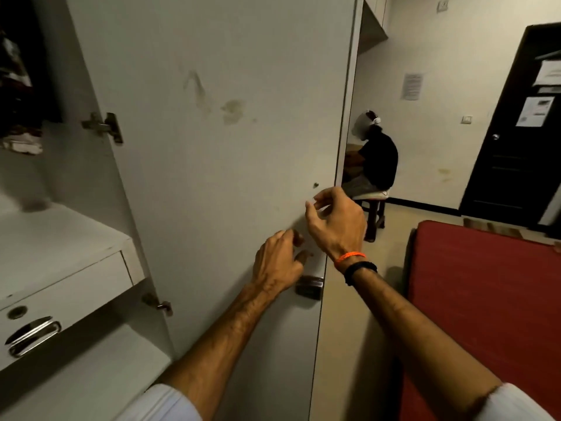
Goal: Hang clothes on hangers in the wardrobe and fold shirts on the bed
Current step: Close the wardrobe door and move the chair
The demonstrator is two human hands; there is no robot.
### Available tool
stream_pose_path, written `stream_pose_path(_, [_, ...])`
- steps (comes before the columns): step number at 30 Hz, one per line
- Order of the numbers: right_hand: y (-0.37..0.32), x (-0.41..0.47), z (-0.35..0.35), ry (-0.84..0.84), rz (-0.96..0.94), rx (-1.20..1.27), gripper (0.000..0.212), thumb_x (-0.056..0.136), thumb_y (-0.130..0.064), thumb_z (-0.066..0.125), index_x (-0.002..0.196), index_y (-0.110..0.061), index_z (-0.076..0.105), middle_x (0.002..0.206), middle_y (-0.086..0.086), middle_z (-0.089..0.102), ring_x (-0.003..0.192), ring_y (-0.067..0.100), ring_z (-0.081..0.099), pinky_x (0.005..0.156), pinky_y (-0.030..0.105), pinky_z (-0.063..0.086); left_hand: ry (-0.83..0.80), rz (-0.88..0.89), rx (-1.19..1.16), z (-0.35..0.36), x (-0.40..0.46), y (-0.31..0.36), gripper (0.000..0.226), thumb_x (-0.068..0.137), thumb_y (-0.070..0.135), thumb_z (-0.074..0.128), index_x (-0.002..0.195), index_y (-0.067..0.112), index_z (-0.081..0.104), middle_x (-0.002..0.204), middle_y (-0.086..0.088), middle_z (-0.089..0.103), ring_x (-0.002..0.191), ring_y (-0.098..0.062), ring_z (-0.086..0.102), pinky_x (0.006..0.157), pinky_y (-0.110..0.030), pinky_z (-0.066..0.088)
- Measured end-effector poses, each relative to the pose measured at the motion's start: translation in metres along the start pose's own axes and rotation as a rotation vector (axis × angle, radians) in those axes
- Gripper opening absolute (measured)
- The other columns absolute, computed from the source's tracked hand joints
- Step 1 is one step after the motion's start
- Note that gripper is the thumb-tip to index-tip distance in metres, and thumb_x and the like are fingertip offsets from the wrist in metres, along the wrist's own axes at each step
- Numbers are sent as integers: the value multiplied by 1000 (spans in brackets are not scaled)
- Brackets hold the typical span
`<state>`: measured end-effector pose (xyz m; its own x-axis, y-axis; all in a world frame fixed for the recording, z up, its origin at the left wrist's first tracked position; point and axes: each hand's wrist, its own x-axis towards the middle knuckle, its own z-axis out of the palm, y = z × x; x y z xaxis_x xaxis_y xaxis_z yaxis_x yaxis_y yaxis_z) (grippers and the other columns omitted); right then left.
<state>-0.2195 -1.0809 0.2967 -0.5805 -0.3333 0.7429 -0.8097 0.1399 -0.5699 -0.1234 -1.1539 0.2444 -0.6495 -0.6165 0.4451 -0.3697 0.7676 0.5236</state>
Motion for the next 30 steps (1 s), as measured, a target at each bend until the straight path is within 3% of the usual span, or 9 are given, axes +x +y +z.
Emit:
stream_pose_path(3, [18, 21, -1, 74, 27, 105, 41, 80, -41, 74, 104, -14, 54, 98, -1, 54, 87, 16, 55, 71, 28, 49, 19, -28, 27, 17, 14, 18, 29, 89, 28, 69, 115, 16, 62, 115, -1, 65, 104, -19, 63, 89, -34, 54])
stream_pose_path(7, [29, 57, 9, -289, 268, 452, 69, 77, -49, 79, 126, -10, 50, 119, -5, 54, 106, 13, 54, 89, 26, 45, 69, -89, 85, 24, 20, 26, 27, 89, 23, 66, 114, 13, 62, 115, -5, 66, 104, -21, 62, 87, -32, 53])
stream_pose_path(9, [34, 65, 15, -439, 348, 603, 62, 75, -53, 79, 119, -12, 62, 113, -4, 68, 105, 15, 64, 89, 28, 50, 80, -105, 104, 24, 19, 29, 29, 89, 27, 66, 114, 13, 62, 114, -6, 66, 102, -22, 62, 87, -35, 54])
stream_pose_path(11, [37, 64, 18, -455, 354, 649, 50, 77, -52, 77, 108, -14, 69, 104, -3, 72, 99, 14, 67, 82, 28, 51, 85, -119, 124, 23, 16, 33, 31, 89, 32, 67, 113, 13, 61, 113, -6, 65, 100, -23, 62, 87, -37, 54])
stream_pose_path(14, [31, 53, 14, -459, 319, 682, 49, 75, -58, 75, 97, -15, 68, 96, -6, 71, 92, 13, 67, 79, 33, 53, 100, -154, 134, 21, 2, 38, 36, 88, 39, 69, 110, 13, 61, 111, -7, 64, 98, -23, 61, 87, -39, 54])
stream_pose_path(20, [-14, 3, -13, -519, 268, 639, 62, 75, -63, 70, 119, -20, 60, 114, -4, 67, 107, 17, 62, 94, 37, 51, 176, -185, 120, -11, -60, 38, 39, 81, 46, 74, 100, 15, 60, 100, 0, 63, 89, -17, 60, 79, -33, 54])
stream_pose_path(22, [-35, -19, -21, -519, 244, 626, 68, 75, -67, 67, 118, -16, 57, 112, 0, 65, 102, 19, 62, 87, 35, 53, 152, -173, 106, -32, -87, 33, 34, 80, 43, 74, 97, 17, 59, 97, 2, 63, 86, -15, 59, 78, -32, 53])
stream_pose_path(26, [-95, -74, -45, -552, 175, 684, 46, 81, -54, 73, 91, -14, 51, 80, -8, 54, 67, 6, 49, 53, 9, 38, 132, -200, 133, -87, -155, 24, 25, 80, 28, 76, 95, 16, 59, 93, 1, 62, 84, -14, 59, 77, -36, 55])
stream_pose_path(30, [-170, -136, -44, -610, 121, 760, 51, 74, -61, 75, 83, -19, 49, 74, -7, 53, 60, 6, 48, 50, 10, 37, 171, -281, 180, -156, -232, 1, 21, 81, 17, 73, 96, 15, 59, 92, 0, 63, 83, -16, 61, 75, -37, 56])
